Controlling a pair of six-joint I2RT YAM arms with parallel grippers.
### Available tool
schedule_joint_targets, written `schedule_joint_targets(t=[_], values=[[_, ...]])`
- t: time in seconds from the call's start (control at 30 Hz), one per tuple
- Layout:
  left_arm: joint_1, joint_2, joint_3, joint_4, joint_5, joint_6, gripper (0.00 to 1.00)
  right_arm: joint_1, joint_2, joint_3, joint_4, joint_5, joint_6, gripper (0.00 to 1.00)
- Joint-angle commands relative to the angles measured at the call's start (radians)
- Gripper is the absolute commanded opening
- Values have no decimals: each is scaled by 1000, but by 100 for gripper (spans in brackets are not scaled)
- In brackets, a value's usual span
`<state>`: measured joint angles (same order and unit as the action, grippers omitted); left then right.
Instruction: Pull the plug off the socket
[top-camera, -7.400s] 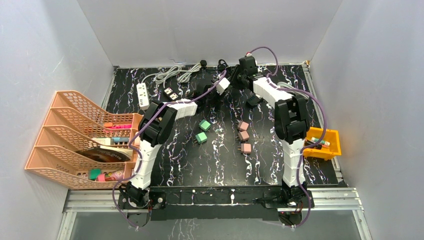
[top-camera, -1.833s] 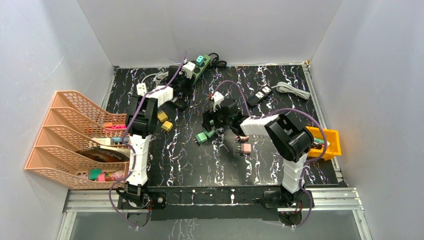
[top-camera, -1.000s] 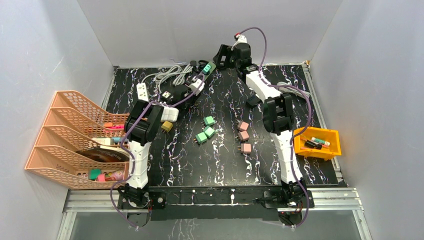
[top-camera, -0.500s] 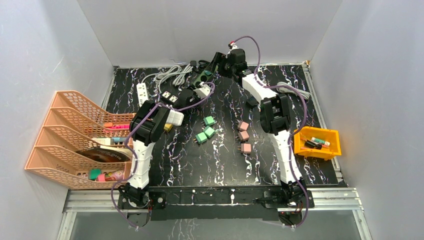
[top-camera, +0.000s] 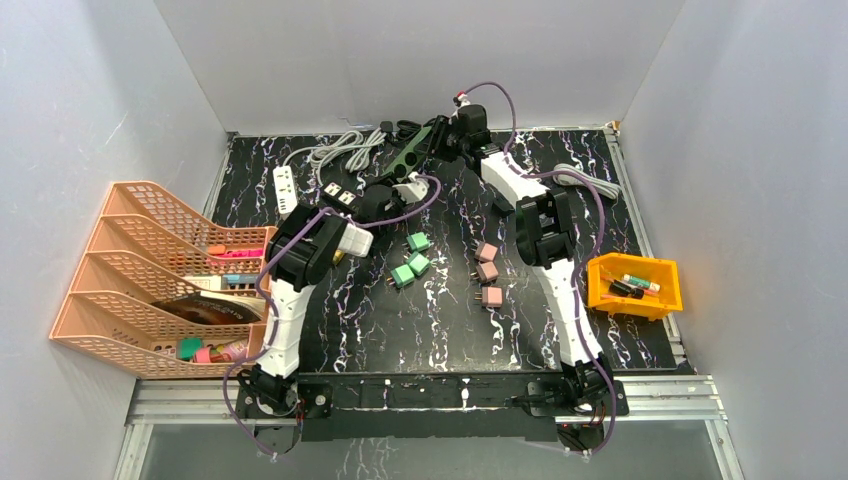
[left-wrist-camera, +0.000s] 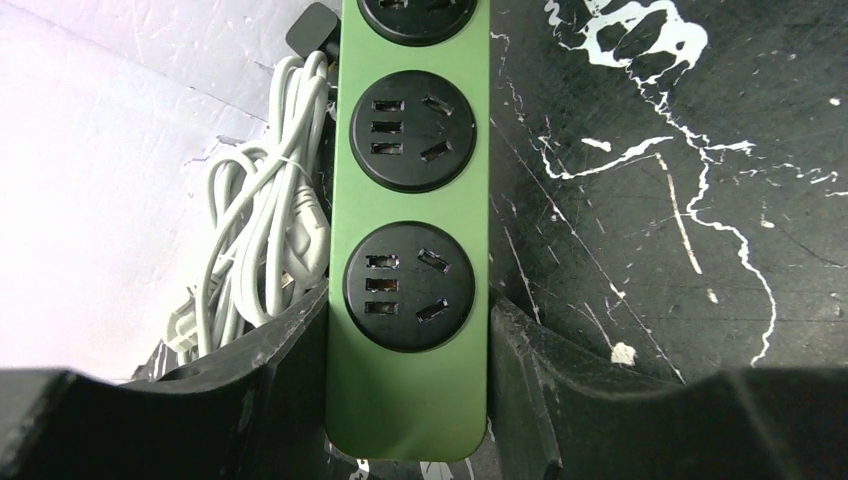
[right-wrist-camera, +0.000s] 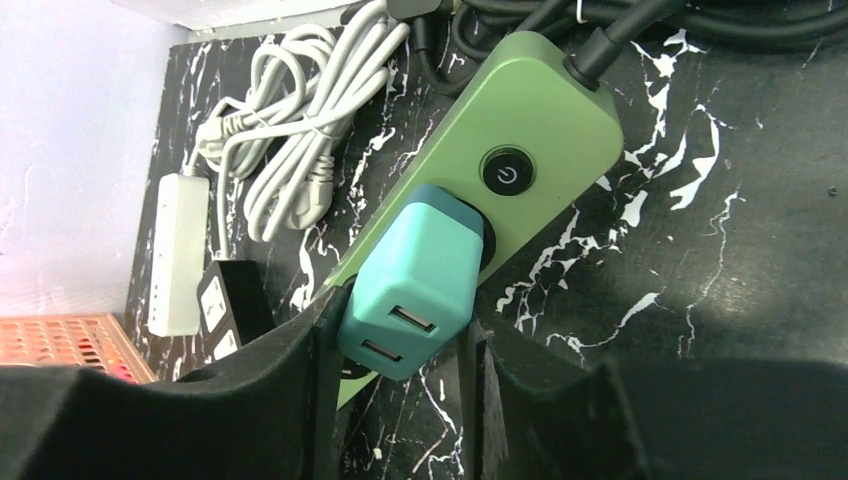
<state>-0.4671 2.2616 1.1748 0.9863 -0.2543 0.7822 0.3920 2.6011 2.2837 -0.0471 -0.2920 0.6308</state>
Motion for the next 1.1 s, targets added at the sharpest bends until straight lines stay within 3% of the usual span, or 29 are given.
schedule_joint_targets(t=[0.0,0.13,0.23,0.43,0.53,0.6,0.7,0.87,1.0,1.07], values=[[-6,-3,-11,155,-25,36,0,-2,18,64,27,-7,5,43],[-9,-2,-44,240,-20,56,0,-6,32,65,27,-3,5,41],[-10,-5,-70,299,-12,63,0,-13,42,67,27,-6,15,59],[-9,3,-96,365,0,84,0,-29,45,69,30,-8,23,62],[-10,12,-91,370,-2,93,0,-35,44,66,32,-19,27,53],[-11,16,-90,371,-1,94,0,-39,44,57,38,-30,34,41],[-10,21,-86,373,-5,102,0,-48,43,45,43,-61,46,0],[-11,47,-54,346,-29,141,0,-54,-16,-44,45,-122,49,0],[-11,65,49,129,-57,138,0,-53,-121,-202,72,-148,49,0],[-12,82,111,28,-73,127,0,-43,-133,-195,26,-110,33,0]])
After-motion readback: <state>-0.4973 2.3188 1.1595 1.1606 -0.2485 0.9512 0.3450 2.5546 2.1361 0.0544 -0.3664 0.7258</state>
